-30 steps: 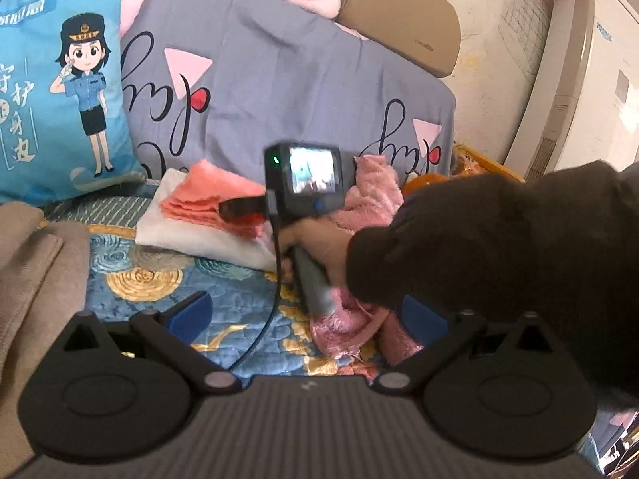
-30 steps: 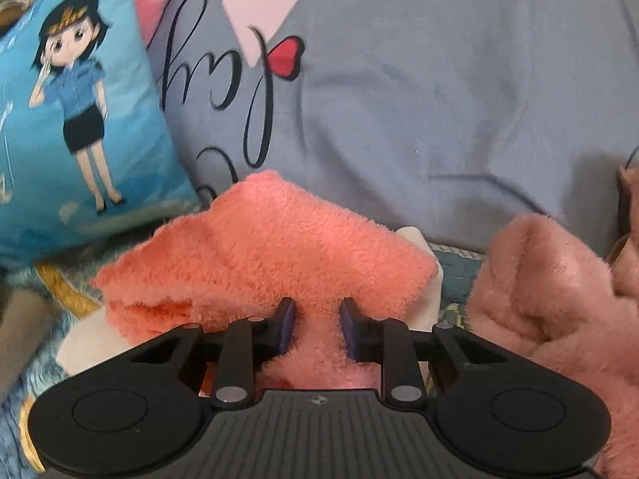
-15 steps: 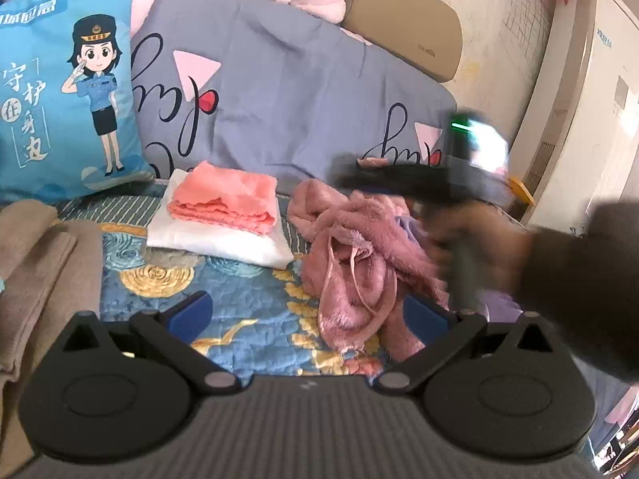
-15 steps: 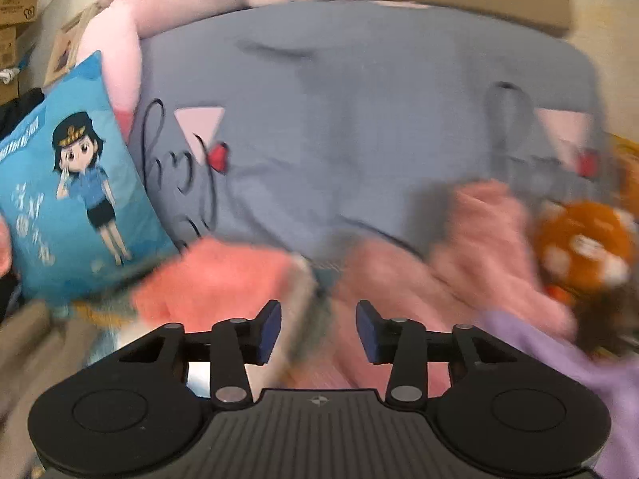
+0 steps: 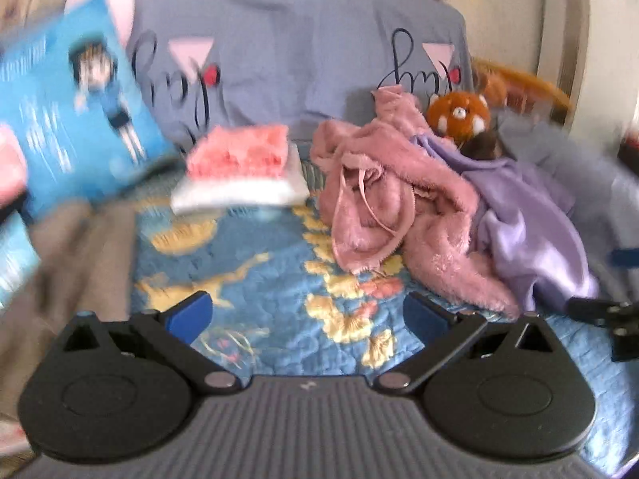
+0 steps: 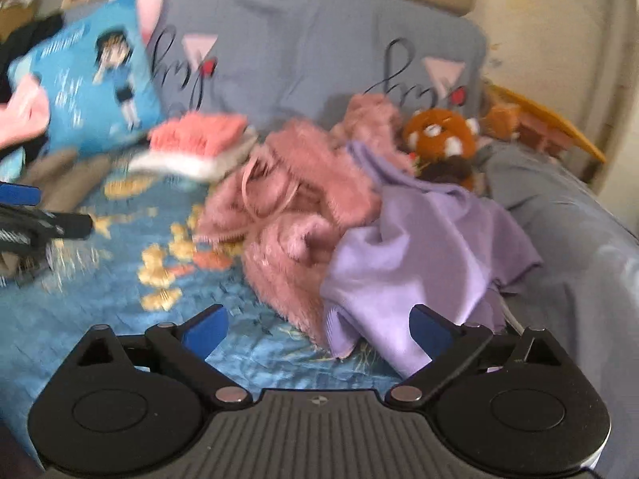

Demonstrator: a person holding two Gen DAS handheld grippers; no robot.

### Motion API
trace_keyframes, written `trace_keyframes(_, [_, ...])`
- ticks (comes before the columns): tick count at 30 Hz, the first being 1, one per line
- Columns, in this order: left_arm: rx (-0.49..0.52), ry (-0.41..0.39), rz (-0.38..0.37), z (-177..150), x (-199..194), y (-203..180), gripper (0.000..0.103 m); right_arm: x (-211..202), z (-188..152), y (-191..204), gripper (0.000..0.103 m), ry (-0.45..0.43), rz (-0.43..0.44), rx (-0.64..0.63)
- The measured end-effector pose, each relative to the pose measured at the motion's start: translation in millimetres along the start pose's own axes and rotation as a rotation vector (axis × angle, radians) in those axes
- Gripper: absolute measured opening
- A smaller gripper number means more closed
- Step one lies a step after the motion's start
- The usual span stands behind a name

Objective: Fold towel

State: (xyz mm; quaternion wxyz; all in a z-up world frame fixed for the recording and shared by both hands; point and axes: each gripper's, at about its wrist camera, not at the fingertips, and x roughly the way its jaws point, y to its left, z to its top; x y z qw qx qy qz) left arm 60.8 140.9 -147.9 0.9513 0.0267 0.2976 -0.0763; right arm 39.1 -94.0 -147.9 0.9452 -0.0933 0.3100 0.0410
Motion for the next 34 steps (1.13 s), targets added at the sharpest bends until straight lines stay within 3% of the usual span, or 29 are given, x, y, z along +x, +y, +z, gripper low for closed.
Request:
trace_keyframes(3, [0.077,-0.044,0.051,30,-31,-35,0.103,-14,20,3,0.099,0.012,-0.048,0.000])
trace_keyframes(7, [0.025,-0.080,0.047,68,-66,-58,0.103,-40,36,0,0.103,-0.042,-0.111,-0.019])
trace_keyframes(11, [-0.001,-0.076,0.060,87,-89,-78,0.103,-54,30,-17,0.103,-0.043,-0.066,0.050])
trace_keyframes(20, [0.021,-0.032,0.121,84,-115,-126,0.103,-68,8,-49,0.103,-0.027,0.021,0.201])
trace_keyframes(25, [0.031,-0.019,0.100,78,-116,-144,0.103,-71,1,-55,0.103,-0.039,-0.031,0.196])
trace_keyframes(34, [0.047,-0.044,0.094,77,-124,-156,0.103,-73,-2,-63,0.102,-0.043,-0.032,0.231])
